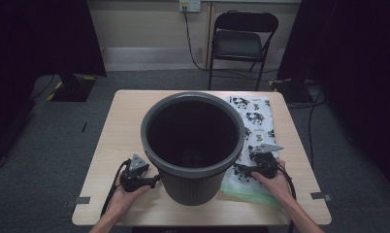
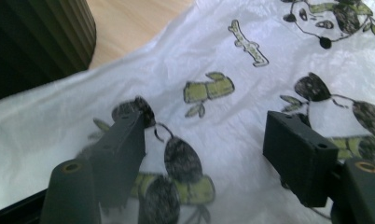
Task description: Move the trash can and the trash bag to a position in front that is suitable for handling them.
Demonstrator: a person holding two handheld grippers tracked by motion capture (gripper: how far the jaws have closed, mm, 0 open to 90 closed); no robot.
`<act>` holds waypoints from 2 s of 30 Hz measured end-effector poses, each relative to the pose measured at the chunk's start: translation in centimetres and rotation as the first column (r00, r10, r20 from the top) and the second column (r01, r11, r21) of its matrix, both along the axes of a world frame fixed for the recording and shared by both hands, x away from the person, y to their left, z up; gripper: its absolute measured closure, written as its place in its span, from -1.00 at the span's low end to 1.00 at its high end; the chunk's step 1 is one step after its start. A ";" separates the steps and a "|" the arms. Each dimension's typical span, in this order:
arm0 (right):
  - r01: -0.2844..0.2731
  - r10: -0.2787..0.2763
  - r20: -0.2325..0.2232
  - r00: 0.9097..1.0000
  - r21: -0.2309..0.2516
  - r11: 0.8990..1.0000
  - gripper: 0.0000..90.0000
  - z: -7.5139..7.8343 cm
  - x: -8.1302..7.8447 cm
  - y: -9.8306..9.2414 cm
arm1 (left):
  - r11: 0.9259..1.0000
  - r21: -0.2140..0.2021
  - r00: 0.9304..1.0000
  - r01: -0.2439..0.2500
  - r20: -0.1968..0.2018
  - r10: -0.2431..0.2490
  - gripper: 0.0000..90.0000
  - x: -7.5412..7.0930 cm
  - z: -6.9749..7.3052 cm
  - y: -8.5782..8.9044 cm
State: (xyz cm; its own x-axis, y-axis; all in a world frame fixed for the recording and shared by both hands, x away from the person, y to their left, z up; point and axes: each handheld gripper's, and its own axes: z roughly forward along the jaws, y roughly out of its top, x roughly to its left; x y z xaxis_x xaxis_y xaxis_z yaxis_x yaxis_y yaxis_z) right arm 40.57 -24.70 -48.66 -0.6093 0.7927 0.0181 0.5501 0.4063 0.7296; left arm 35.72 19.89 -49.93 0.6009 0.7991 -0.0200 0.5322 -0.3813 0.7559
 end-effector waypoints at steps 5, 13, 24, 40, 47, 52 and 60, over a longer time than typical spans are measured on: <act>-0.010 0.009 -0.015 1.000 -0.028 1.000 -0.38 -0.8 -0.4 -0.2 | 1.000 -0.004 1.000 0.008 0.006 -0.007 -0.27 0.0 -0.1 0.0; -0.004 0.004 -0.008 1.000 -0.023 1.000 -0.39 -0.8 -1.8 -0.3 | 1.000 0.006 1.000 0.016 0.009 -0.016 -0.32 -0.1 -0.1 -0.1; -0.018 0.018 -0.023 1.000 -0.016 1.000 -0.39 -0.7 -4.1 -0.9 | 1.000 0.010 1.000 0.017 0.011 -0.017 -0.31 -0.1 -0.1 -0.2; -0.002 0.001 0.015 1.000 0.035 0.999 -0.37 -0.7 -2.1 0.2 | 0.991 -0.136 0.999 0.001 -0.052 -0.008 -0.36 0.4 4.4 1.6; 0.018 -0.019 0.029 0.999 0.026 0.999 -0.38 -1.3 -1.9 -0.1 | 0.977 -0.213 1.000 0.006 -0.020 -0.010 -0.26 0.9 6.8 1.7; 0.019 -0.019 0.038 0.999 -0.001 1.000 -0.39 -1.3 -2.0 0.2 | 0.972 -0.232 0.999 0.045 0.015 -0.043 -0.21 0.0 9.3 2.6; 0.018 -0.018 0.038 0.999 -0.002 1.000 -0.39 -1.3 -2.0 0.2 | 0.956 -0.283 0.995 0.080 0.085 -0.058 0.02 -0.7 12.3 3.9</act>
